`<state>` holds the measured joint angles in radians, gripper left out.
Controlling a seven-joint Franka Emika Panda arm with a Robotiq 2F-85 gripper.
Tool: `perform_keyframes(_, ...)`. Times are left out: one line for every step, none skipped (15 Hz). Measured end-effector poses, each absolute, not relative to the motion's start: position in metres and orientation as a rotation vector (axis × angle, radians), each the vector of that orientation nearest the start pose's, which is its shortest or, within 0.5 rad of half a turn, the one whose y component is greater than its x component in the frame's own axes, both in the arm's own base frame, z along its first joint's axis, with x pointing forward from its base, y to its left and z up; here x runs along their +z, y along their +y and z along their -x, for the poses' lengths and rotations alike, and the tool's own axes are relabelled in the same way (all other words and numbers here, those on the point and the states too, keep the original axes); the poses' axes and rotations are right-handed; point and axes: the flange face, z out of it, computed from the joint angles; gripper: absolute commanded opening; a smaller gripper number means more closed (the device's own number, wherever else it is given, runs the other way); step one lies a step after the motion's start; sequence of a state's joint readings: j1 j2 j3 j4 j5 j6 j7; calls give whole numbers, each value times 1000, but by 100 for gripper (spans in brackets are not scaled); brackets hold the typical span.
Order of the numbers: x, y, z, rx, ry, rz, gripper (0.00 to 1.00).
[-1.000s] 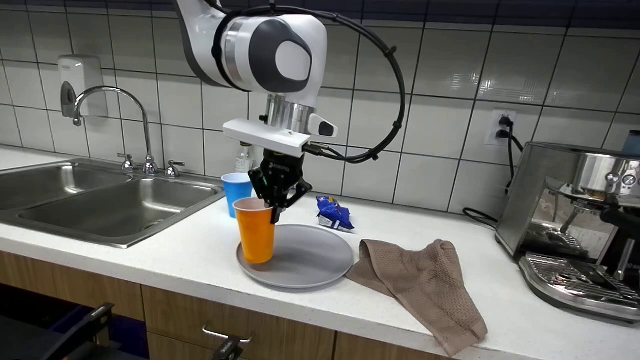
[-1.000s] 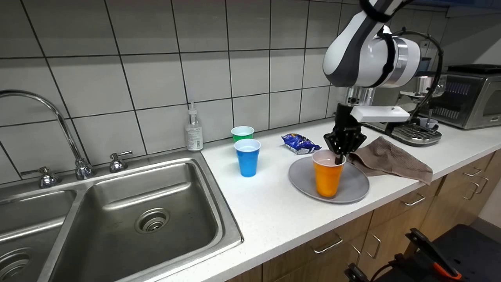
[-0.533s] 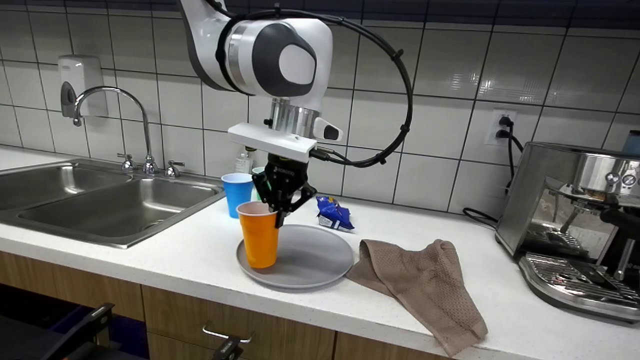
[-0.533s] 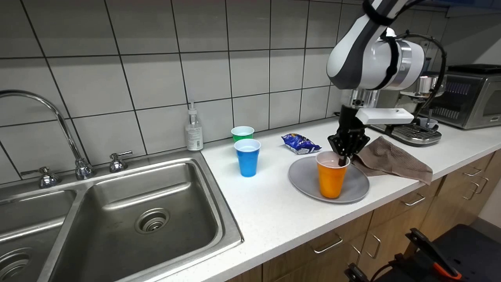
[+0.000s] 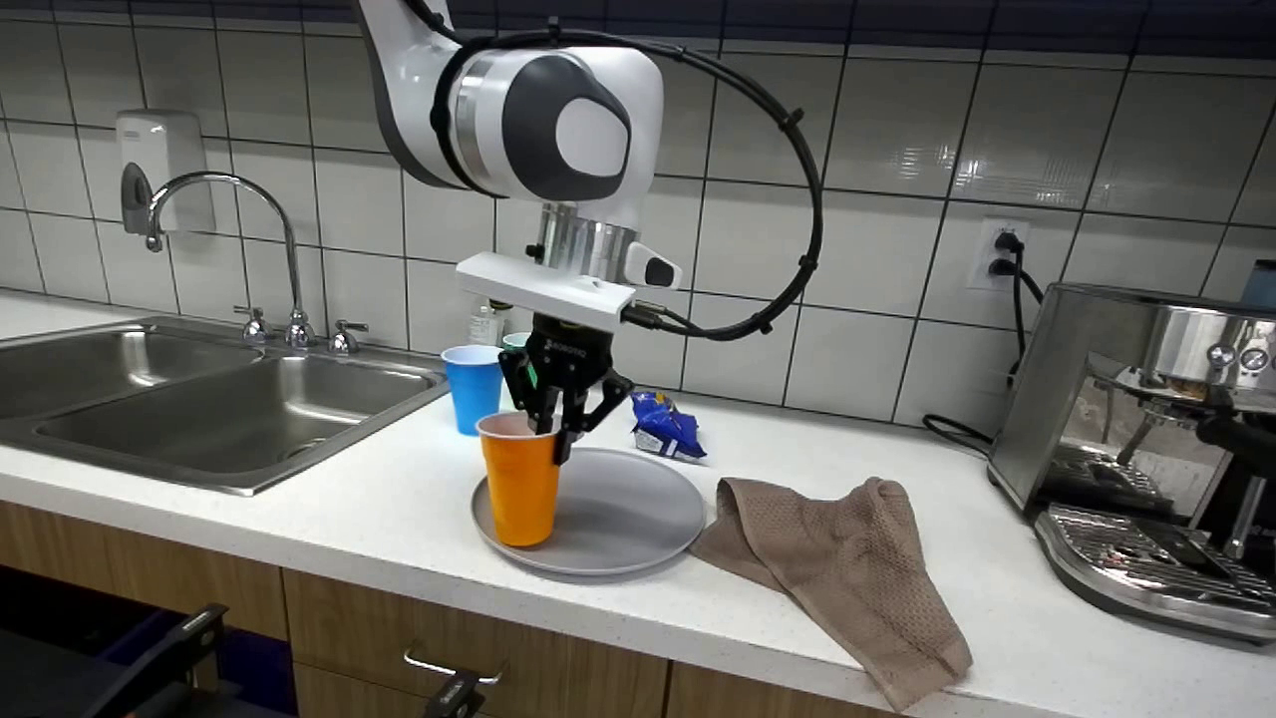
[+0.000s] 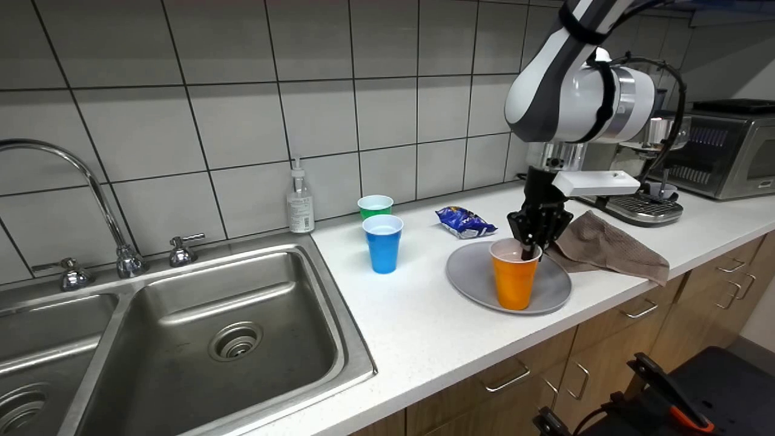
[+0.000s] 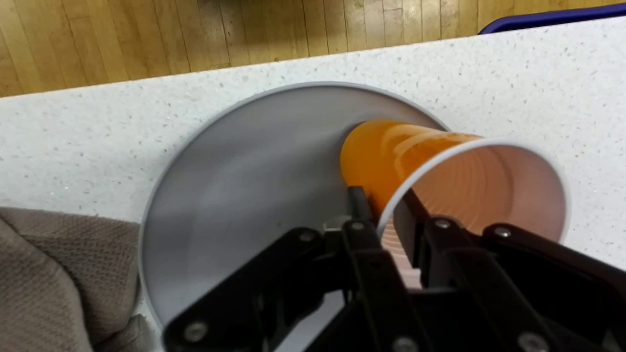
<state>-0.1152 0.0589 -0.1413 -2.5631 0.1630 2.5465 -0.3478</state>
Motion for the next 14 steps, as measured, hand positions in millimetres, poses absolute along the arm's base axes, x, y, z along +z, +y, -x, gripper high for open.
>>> perform_keyframes(238, -115, -428, 74, 68, 3043, 62)
perform_keyframes(237, -114, -428, 76, 65, 3043, 68)
perform_keyframes(237, -113, -428, 77, 61, 3043, 77)
perform_keyframes(236, -112, -428, 78, 57, 3043, 83)
perform_keyframes(236, -111, -429, 78, 52, 3043, 92)
perform_keyframes(237, -110, -430, 77, 48, 3044, 98)
perform_keyframes(237, -109, -431, 73, 44, 3044, 100)
perform_keyframes(238, -109, -432, 69, 41, 3045, 100)
perform_keyframes(240, -108, -434, 63, 38, 3046, 100)
perform_keyframes(242, -108, -436, 56, 36, 3047, 100)
perform_keyframes(244, -109, -437, 46, 34, 3048, 100)
perform_keyframes(248, -110, -437, 35, 33, 3049, 100)
perform_keyframes(254, -112, -437, 19, 31, 3050, 100)
perform_keyframes(259, -114, -438, 1, 29, 3051, 100)
